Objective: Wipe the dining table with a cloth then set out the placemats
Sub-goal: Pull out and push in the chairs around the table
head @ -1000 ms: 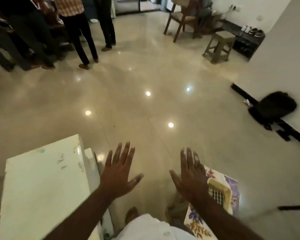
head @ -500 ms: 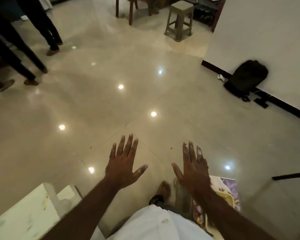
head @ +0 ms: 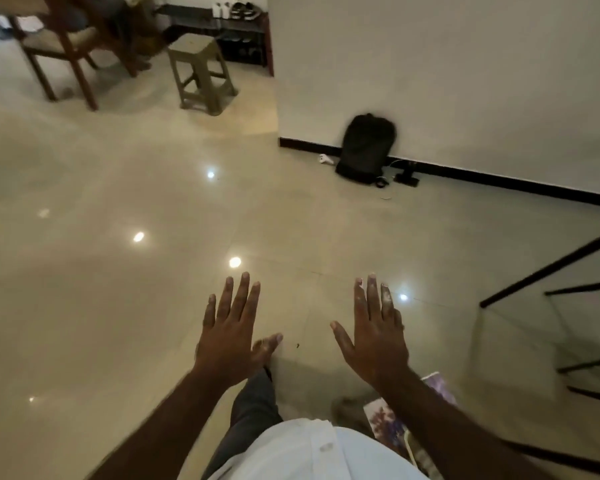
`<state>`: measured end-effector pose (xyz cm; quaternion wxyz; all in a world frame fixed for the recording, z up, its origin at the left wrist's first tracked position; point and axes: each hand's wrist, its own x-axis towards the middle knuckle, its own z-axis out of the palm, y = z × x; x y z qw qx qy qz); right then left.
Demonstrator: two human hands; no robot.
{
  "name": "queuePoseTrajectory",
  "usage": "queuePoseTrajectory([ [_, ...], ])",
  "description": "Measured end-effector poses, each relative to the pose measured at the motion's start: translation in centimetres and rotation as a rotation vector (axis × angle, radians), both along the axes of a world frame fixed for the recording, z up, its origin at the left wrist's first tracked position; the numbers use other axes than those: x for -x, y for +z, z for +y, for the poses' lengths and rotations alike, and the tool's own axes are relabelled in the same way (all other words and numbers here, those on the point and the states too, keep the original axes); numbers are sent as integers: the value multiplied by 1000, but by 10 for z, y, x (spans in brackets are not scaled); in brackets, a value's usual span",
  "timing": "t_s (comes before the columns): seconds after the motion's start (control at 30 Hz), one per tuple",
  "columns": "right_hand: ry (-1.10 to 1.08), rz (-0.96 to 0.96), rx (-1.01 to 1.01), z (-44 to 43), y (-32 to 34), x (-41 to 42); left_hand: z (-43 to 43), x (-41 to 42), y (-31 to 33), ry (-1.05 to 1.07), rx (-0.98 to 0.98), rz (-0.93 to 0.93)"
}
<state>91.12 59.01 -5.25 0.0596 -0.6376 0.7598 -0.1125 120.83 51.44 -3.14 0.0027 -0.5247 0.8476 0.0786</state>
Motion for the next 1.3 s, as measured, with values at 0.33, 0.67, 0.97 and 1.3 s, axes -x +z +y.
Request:
queuePoseTrajectory([
  [0.33, -402, 25, -23, -100, 16, 18, -216, 70, 9, -391, 30, 58],
  [0.67, -831, 11, -14, -112, 13, 81, -319, 238, -1, -829, -5, 40],
  [0.97, -1109, -26, -33, -96, -9, 204, -325, 438, -4, -1103, -30, 0],
  [1.3, -1340, 0, -43, -79, -6, 310, -306, 628, -9, -1389, -41, -33],
])
